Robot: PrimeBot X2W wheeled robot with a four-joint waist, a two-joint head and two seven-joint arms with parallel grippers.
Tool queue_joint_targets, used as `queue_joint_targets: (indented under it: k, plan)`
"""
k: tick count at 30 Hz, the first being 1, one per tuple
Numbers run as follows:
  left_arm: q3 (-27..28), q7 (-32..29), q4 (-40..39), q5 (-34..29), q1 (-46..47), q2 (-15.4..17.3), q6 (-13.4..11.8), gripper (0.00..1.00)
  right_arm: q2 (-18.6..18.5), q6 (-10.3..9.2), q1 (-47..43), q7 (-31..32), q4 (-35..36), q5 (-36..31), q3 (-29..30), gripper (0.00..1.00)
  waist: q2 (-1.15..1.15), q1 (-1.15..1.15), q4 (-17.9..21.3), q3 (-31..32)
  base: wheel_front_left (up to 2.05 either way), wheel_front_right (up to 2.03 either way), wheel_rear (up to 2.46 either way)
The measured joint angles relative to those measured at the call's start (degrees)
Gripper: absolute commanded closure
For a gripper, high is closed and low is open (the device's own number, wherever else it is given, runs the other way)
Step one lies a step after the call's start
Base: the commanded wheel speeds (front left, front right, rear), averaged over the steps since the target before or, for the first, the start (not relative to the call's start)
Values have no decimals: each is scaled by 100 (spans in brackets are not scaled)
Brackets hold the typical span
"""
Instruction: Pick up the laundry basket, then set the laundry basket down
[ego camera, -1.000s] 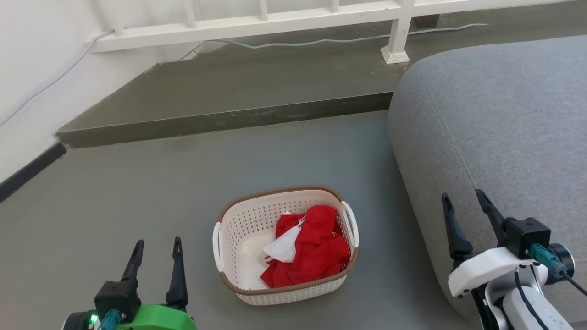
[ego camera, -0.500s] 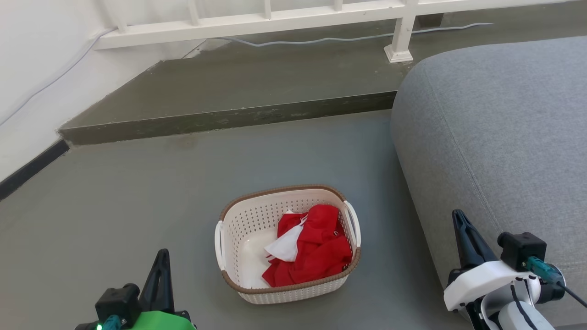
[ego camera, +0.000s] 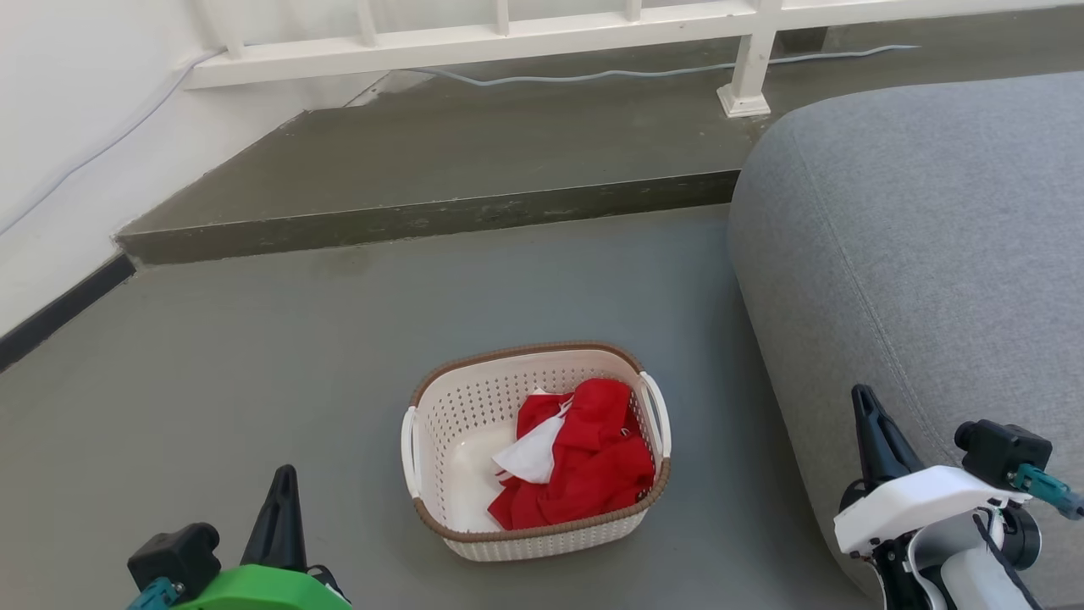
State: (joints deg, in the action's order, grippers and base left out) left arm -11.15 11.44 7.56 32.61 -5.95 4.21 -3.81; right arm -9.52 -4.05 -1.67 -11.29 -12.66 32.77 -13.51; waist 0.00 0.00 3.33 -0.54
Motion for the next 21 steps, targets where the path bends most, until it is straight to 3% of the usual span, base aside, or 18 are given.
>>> queue_joint_targets:
  k: [21]
  plan:
    - [346,-436,146,1724,140,1,260,100,111,274,37,434,-18,1696,503,100,0,0,-92,7,0,0,0]
